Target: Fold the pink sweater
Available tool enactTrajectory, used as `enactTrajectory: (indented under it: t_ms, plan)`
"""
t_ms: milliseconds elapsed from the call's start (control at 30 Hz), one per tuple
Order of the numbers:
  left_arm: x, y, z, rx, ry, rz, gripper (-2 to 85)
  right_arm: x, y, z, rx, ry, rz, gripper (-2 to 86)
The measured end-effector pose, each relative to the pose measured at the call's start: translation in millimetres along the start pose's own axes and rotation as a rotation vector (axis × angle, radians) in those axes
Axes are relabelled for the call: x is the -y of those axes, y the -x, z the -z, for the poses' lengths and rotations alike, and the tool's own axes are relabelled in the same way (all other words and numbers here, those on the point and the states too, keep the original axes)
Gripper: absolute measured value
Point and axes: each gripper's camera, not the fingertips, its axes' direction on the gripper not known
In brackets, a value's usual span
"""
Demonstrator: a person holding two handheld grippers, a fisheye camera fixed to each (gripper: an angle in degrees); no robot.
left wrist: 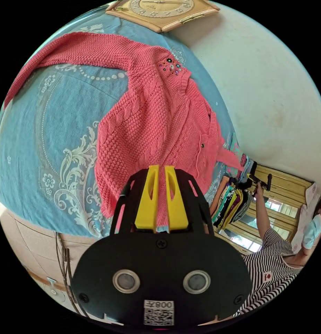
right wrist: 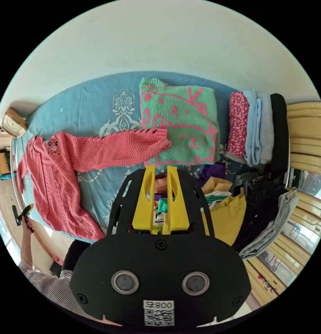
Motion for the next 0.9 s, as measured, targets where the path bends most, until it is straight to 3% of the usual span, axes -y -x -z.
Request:
enactTrajectory:
  t_ms: [133,267,400,533,733,900]
  plan:
    - [-49,37,-6,0.033,0.03,0.065,5.6,-31,38,-35,0.179,0.003,0.017,6.8]
    - [-105,82,-13,0.083,0.06,0.186,6.9,-61,127,-73,0.327,0.116,0.207,7.4]
    - [-139,114,-28,0.048,0.076,0.269,8.0,-83,205,-106,0.351,0.222,0.348,8.1]
    - [-144,128,-46,-0.051,0.045,0.26,9.0,-115,275,-136,0.506,0.365,0.432,8.9]
    - [-136,117,-85,-0.049,0.116,0.16,4.7,-169,389,-151,0.419,0.472,0.761,9.9]
    - [-159,107,-65,-0.007,0.093,0.117,3.2,-185,432,-155,0.361,0.486,0.87,10.2]
